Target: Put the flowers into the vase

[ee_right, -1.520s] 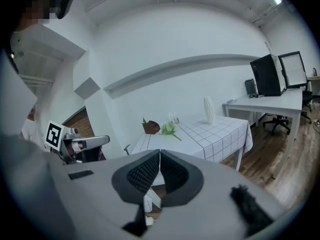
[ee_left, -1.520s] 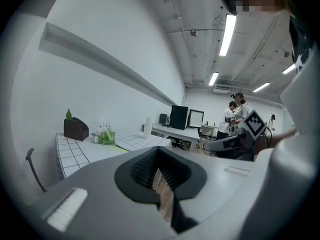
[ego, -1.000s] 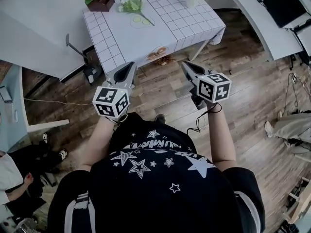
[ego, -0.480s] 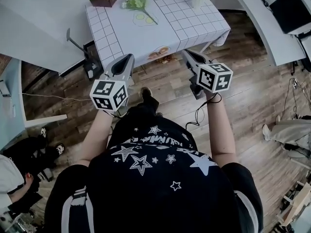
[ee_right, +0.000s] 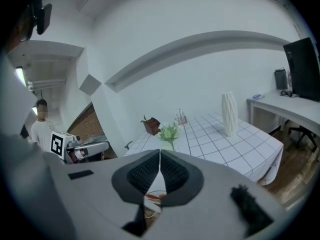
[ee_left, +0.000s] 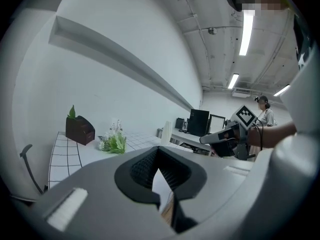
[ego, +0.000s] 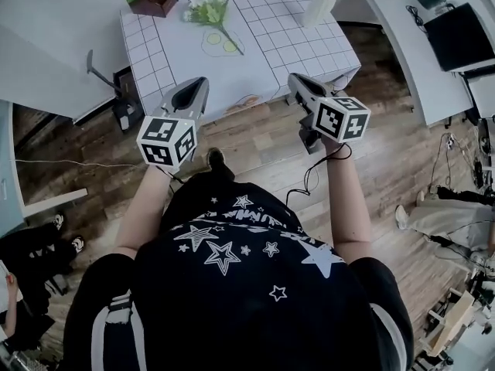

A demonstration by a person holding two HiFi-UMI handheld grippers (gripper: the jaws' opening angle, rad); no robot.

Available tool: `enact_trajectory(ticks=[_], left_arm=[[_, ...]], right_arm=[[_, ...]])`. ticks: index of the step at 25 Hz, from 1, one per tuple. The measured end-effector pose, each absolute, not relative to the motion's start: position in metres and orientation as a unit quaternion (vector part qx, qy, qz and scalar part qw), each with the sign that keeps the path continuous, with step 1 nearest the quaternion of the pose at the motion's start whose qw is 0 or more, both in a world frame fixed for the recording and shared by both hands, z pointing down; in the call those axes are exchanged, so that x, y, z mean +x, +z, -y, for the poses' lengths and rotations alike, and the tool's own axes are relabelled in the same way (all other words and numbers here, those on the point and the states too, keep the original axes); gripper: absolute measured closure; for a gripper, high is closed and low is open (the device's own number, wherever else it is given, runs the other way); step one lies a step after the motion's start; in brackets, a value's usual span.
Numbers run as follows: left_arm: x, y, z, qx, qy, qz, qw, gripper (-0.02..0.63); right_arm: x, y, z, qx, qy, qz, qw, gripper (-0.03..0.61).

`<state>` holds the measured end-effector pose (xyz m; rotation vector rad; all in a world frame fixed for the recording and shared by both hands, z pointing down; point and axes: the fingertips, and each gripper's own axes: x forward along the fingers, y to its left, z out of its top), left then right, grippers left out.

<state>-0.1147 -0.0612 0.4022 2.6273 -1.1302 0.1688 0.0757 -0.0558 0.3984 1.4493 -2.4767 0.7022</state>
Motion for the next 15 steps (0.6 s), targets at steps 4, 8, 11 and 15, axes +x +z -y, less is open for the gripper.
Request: enact_trajectory(ticks=[4,8,11,15], left_arm=[[-0.125,0.408,0.103,0.899,0.061,0.412,0.137,0.604],[-0.126,0.407,0.145,0.9,0.051,0.411,0.134,0.604],[-0.137,0.41,0.167,0.896,0.043,0.417,0.147,0.604],[-0.156,0.416,0.188,0.886,0.04,0.432,0.163,0.604]], right_arm=[[0.069,0.402,0.101,0.477,0.236,0.839,0.114,0.566],[0.056,0.406,0.147,0.464,0.242,0.844,0.116,0.566],[0.047,0.41,0.174,0.458,0.249,0.844,0.124,0.566],[0.034,0.416,0.205,0.426,0.251,0.852,0.171,0.566]])
